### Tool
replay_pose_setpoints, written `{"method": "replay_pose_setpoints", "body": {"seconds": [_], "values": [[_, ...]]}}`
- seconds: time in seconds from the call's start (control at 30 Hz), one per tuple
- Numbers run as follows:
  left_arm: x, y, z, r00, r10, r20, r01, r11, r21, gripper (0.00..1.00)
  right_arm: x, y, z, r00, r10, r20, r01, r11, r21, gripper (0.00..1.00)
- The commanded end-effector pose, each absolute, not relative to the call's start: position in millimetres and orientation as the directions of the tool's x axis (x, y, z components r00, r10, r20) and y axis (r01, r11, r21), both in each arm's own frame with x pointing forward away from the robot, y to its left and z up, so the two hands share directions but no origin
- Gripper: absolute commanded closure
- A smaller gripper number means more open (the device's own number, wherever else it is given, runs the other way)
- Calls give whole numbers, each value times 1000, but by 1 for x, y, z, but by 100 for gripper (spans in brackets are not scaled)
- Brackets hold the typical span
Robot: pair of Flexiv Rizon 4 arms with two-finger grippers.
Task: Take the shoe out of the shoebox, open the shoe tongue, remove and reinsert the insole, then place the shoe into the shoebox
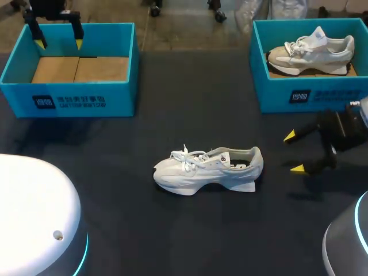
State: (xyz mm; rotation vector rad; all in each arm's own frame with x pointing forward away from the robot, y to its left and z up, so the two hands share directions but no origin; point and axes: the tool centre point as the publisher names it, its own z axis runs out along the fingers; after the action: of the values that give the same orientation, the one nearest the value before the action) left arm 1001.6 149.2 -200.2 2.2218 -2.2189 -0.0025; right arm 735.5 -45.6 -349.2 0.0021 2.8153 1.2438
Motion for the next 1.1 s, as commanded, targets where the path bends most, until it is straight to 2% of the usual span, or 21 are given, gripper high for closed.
{"method": "replay_pose_setpoints", "body": {"seconds": [0.03,1.1], "values": [[1001,150,-200,1,-1000,0,-1000,-1,1,0,739,-42,-361,-997,32,-69,-34,614,788,0],[1001,150,-200,1,-1000,0,-1000,-1,1,0,737,40,-390,-998,59,-15,19,538,842,0]]}}
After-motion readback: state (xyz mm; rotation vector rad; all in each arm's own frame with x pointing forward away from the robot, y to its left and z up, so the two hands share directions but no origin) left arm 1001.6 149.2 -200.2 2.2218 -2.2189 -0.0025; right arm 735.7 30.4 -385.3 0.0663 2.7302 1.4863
